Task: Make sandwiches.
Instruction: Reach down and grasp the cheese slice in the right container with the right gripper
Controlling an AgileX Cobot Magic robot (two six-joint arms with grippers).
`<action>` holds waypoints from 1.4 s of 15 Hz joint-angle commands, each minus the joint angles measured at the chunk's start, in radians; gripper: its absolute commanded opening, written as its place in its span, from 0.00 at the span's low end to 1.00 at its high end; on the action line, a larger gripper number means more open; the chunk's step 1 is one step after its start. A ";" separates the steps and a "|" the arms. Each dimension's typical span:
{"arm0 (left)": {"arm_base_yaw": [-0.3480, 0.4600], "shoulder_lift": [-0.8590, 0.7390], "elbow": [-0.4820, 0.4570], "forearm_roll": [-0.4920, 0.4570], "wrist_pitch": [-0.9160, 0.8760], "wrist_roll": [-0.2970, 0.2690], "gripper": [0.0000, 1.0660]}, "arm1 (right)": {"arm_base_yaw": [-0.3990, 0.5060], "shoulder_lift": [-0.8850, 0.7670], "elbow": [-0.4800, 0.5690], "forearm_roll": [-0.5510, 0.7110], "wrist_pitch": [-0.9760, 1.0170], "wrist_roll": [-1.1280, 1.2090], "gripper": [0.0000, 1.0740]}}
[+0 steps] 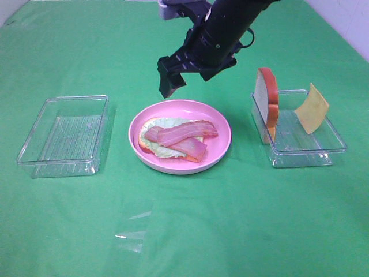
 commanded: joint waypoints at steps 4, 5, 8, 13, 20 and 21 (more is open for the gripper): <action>0.003 -0.014 0.002 0.000 -0.005 0.002 0.94 | -0.005 -0.034 -0.237 -0.097 0.244 0.034 0.90; 0.003 -0.014 0.002 0.000 -0.005 0.002 0.94 | -0.009 -0.034 -0.299 -0.144 0.292 0.078 0.90; 0.003 -0.014 0.002 0.000 -0.005 0.002 0.94 | -0.100 -0.034 -0.467 -0.188 0.416 0.143 0.90; 0.003 -0.014 0.002 0.000 -0.005 0.002 0.94 | -0.381 -0.029 -0.484 -0.192 0.499 0.143 0.90; 0.003 -0.014 0.002 0.000 -0.005 0.002 0.94 | -0.539 -0.022 -0.247 -0.170 0.423 0.143 0.90; 0.003 -0.014 0.002 0.000 -0.005 0.002 0.94 | -0.539 -0.022 -0.190 -0.148 0.381 0.142 0.90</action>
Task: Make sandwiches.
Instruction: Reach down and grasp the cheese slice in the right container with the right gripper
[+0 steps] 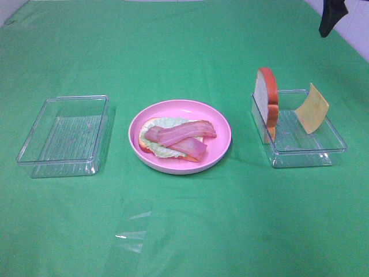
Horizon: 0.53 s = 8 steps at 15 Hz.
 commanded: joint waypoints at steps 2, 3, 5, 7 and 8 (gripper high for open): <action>0.003 -0.014 0.002 0.000 -0.005 0.002 0.94 | -0.002 0.006 0.164 0.033 -0.115 -0.013 0.90; 0.003 -0.014 0.002 0.000 -0.005 0.002 0.94 | -0.002 0.006 0.218 0.034 -0.161 -0.013 0.90; 0.003 -0.014 0.002 0.000 -0.005 0.002 0.94 | -0.002 0.037 0.297 0.044 -0.233 -0.011 0.90; 0.003 -0.014 0.002 0.000 -0.005 0.002 0.94 | -0.002 0.082 0.297 0.044 -0.243 -0.010 0.90; 0.003 -0.014 0.002 0.000 -0.005 0.002 0.94 | -0.002 0.095 0.297 0.047 -0.252 -0.010 0.90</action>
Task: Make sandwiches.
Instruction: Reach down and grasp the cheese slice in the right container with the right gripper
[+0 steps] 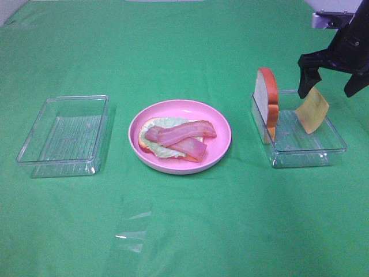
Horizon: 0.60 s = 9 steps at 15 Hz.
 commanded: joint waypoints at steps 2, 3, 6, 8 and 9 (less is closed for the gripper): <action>0.003 -0.014 0.002 0.000 -0.005 0.002 0.94 | -0.002 0.034 0.004 0.007 -0.041 -0.007 0.89; 0.003 -0.014 0.002 0.000 -0.005 0.002 0.94 | -0.002 0.043 0.004 0.007 -0.048 -0.007 0.87; 0.003 -0.014 0.002 0.000 -0.005 0.002 0.94 | -0.002 0.066 0.004 0.007 -0.048 -0.007 0.79; 0.003 -0.014 0.002 0.000 -0.005 0.002 0.94 | -0.002 0.066 0.003 0.007 -0.054 -0.007 0.60; 0.003 -0.014 0.002 0.000 -0.005 0.002 0.94 | -0.002 0.066 0.003 0.007 -0.056 0.000 0.48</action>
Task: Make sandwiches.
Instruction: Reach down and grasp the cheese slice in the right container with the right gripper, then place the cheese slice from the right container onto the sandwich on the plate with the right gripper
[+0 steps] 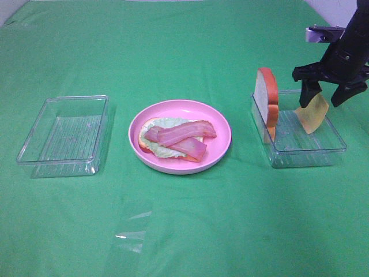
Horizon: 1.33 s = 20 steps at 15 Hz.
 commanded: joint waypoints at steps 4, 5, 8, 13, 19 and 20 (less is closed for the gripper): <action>0.003 -0.014 0.002 0.000 -0.005 0.002 0.94 | -0.002 0.004 0.003 -0.013 -0.019 0.011 0.02; 0.003 -0.014 0.002 0.000 -0.005 0.002 0.94 | -0.002 0.004 0.003 -0.016 -0.019 0.007 0.00; 0.003 -0.014 0.002 0.000 -0.005 0.002 0.94 | -0.002 0.004 0.003 -0.016 -0.018 0.007 0.00; 0.003 -0.014 0.002 0.000 -0.005 0.002 0.94 | -0.001 -0.040 -0.074 -0.013 0.074 0.008 0.00; 0.003 -0.014 0.002 0.000 -0.005 0.002 0.94 | -0.001 -0.134 -0.305 0.086 0.225 -0.005 0.00; 0.003 -0.014 0.002 0.000 -0.005 0.002 0.94 | -0.001 -0.141 -0.331 0.127 0.246 -0.018 0.00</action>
